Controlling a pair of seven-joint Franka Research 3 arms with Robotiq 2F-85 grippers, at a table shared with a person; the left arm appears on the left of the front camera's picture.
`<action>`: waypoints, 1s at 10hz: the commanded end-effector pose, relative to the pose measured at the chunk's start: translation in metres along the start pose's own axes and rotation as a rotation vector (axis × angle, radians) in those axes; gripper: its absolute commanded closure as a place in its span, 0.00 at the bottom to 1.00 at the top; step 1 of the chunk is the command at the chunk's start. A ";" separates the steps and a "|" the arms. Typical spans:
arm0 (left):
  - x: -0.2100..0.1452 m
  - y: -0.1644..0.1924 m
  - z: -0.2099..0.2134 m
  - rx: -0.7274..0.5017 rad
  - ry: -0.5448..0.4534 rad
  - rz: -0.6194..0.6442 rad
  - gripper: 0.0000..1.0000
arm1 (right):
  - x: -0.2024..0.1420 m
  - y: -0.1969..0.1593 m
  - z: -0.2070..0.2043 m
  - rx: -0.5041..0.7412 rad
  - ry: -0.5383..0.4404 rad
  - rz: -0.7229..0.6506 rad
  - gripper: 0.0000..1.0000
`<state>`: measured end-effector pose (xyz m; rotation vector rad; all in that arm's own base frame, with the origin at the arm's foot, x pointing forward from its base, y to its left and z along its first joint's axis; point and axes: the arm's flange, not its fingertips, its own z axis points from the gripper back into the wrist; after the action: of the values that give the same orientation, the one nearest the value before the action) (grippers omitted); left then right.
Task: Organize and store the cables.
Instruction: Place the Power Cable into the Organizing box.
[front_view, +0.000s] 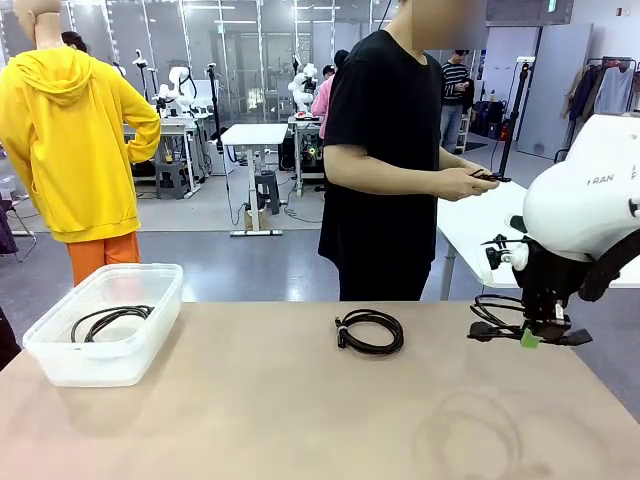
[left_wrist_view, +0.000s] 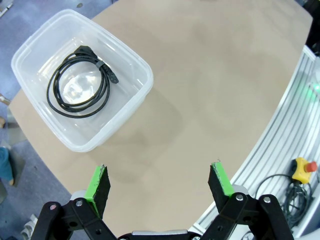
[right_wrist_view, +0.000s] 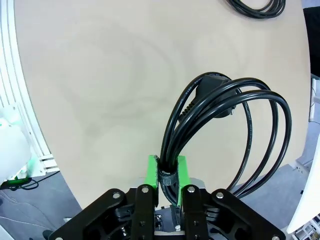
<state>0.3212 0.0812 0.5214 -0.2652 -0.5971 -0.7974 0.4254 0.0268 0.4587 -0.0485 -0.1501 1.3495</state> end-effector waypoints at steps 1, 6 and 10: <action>0.001 0.000 -0.001 0.002 -0.003 0.010 0.00 | -0.006 -0.011 -0.013 0.000 0.009 -0.020 1.00; 0.001 0.000 -0.001 0.002 -0.003 0.010 0.00 | -0.006 -0.011 -0.013 0.000 0.009 -0.020 1.00; 0.001 0.000 -0.001 0.002 -0.003 0.010 0.00 | 0.046 0.006 0.024 -0.108 -0.062 0.100 0.82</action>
<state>0.3213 0.0812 0.5214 -0.2654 -0.5971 -0.7975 0.4311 0.0465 0.4651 -0.0740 -0.1975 1.3966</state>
